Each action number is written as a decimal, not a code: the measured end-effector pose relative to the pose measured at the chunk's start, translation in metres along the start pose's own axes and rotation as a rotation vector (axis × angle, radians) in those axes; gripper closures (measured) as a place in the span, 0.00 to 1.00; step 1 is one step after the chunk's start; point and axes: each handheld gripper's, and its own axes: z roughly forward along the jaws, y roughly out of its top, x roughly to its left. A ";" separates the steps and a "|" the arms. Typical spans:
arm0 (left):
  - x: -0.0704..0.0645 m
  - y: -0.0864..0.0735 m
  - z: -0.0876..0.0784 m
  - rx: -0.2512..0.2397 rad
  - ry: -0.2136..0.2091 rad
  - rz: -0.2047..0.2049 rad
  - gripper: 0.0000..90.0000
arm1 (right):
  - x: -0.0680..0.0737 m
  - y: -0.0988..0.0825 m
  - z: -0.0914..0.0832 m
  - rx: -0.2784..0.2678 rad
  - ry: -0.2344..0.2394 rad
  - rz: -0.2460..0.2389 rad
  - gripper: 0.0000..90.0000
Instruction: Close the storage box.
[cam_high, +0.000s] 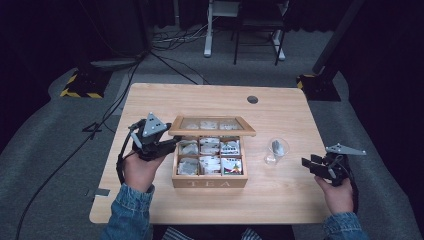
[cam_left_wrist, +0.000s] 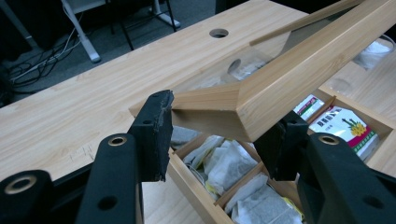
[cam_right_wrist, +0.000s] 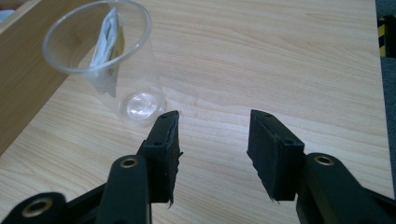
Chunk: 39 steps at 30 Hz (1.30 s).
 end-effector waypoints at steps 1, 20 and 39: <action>0.000 -0.001 0.000 0.002 -0.001 0.002 0.56 | 0.000 -0.001 0.002 0.004 -0.003 0.000 0.60; -0.009 -0.015 -0.003 0.054 -0.006 -0.011 0.56 | -0.007 -0.014 0.029 0.033 -0.004 -0.014 0.59; -0.015 -0.028 -0.007 0.110 -0.041 -0.041 0.55 | -0.005 -0.018 0.040 0.059 0.009 -0.021 0.58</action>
